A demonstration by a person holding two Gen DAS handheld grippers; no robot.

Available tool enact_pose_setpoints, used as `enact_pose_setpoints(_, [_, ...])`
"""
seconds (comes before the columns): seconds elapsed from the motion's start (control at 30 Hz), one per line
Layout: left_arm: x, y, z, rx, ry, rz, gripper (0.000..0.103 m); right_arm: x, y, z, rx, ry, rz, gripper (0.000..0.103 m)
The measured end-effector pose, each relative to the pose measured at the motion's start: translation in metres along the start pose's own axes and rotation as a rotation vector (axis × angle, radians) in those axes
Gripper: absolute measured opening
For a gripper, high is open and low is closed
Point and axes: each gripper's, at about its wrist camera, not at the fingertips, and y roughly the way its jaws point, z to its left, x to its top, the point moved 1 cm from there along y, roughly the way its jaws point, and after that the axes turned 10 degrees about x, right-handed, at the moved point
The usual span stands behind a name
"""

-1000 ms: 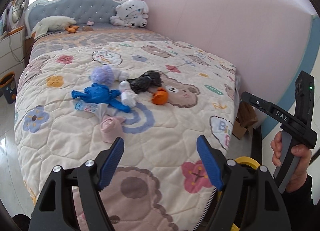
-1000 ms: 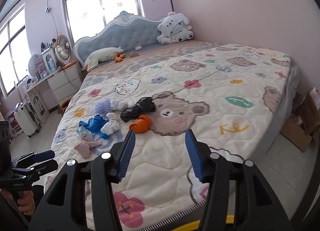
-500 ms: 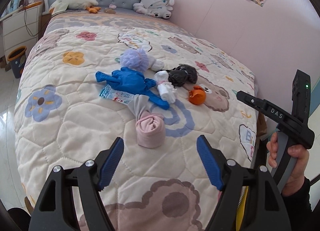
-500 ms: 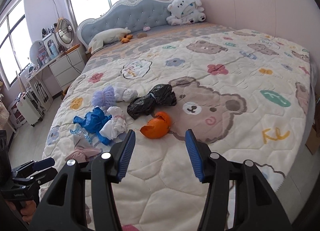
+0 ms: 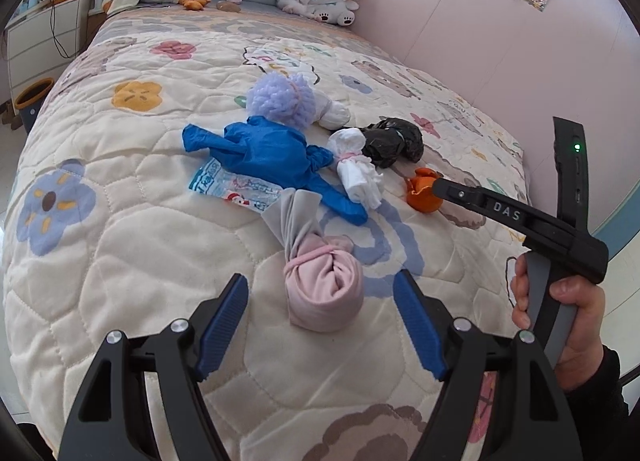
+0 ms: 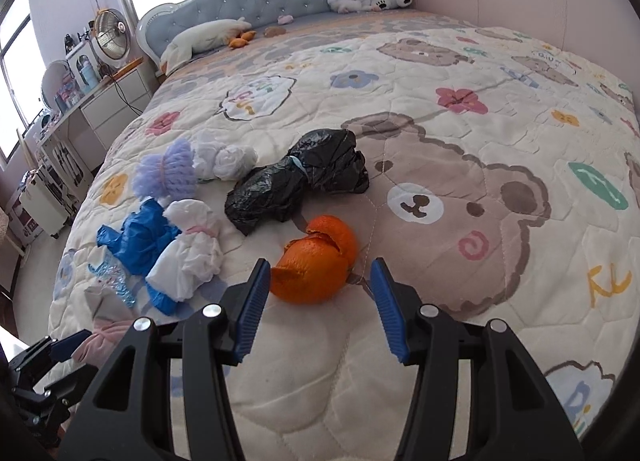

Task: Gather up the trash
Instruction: 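Grasp the pink rolled bundle with the left gripper while the right gripper grasps the orange, then carry the pink bundle and the orange in both grippers over the yellow bin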

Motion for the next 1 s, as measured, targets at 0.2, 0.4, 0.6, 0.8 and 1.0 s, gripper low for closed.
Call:
enact_pose_setpoints(0.2, [0.001, 0.007, -0.002, -0.015, 0.002, -0.013, 0.063, 0.003, 0.019, -0.004, -0.001, 0.017, 0.019, 0.05])
enact_pose_setpoints(0.4, [-0.004, 0.011, -0.004, -0.012, 0.016, -0.037, 0.04, 0.005, 0.026, 0.005, -0.011, -0.022, 0.012, 0.045])
enact_pose_setpoints(0.6, [-0.006, 0.008, -0.01, 0.01, 0.044, -0.066, 0.036, 0.007, 0.029, 0.004, -0.015, -0.019, -0.001, 0.04])
enact_pose_setpoints(0.8, [-0.007, 0.002, -0.009, -0.007, 0.043, -0.074, 0.035, 0.005, 0.023, 0.004, -0.029, -0.016, -0.03, 0.034])
enact_pose_setpoints(1.0, [-0.009, -0.013, -0.009, -0.019, 0.048, -0.088, 0.035, 0.005, 0.012, 0.006, -0.042, -0.022, -0.054, 0.032])
